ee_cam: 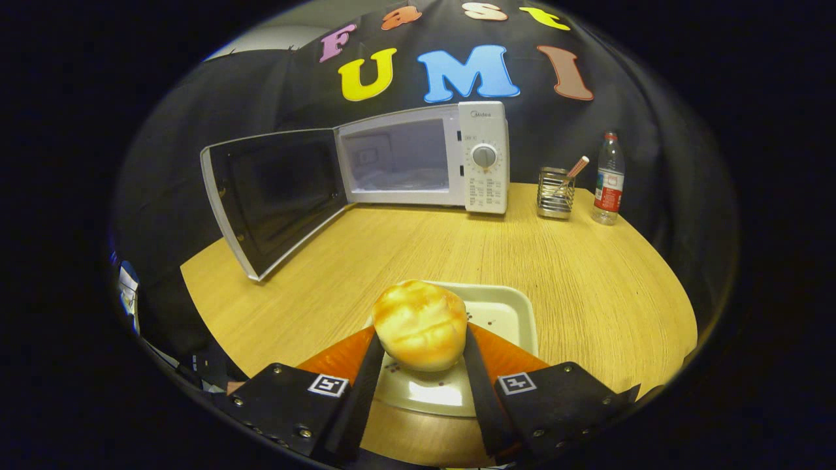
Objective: Open the microwave, put the food inside, and close the microwave door.
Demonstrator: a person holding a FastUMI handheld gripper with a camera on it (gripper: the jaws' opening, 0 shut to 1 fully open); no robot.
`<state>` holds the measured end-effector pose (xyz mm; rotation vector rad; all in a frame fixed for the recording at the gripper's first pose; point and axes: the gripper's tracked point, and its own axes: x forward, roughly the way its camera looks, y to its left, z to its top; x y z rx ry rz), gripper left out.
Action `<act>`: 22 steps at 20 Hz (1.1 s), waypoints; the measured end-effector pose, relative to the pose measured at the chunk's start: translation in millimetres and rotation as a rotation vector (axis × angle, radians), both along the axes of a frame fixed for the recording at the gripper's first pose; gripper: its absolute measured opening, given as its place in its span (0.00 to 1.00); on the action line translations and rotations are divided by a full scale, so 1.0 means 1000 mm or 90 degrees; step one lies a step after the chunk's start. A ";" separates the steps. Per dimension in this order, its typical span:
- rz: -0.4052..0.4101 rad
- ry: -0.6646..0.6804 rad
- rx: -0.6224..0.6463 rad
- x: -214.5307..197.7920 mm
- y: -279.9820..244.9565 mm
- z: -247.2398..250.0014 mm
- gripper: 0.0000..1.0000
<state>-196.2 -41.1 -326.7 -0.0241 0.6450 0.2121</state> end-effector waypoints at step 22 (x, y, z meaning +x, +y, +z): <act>-0.122 -0.074 0.213 0.254 0.163 0.066 0.68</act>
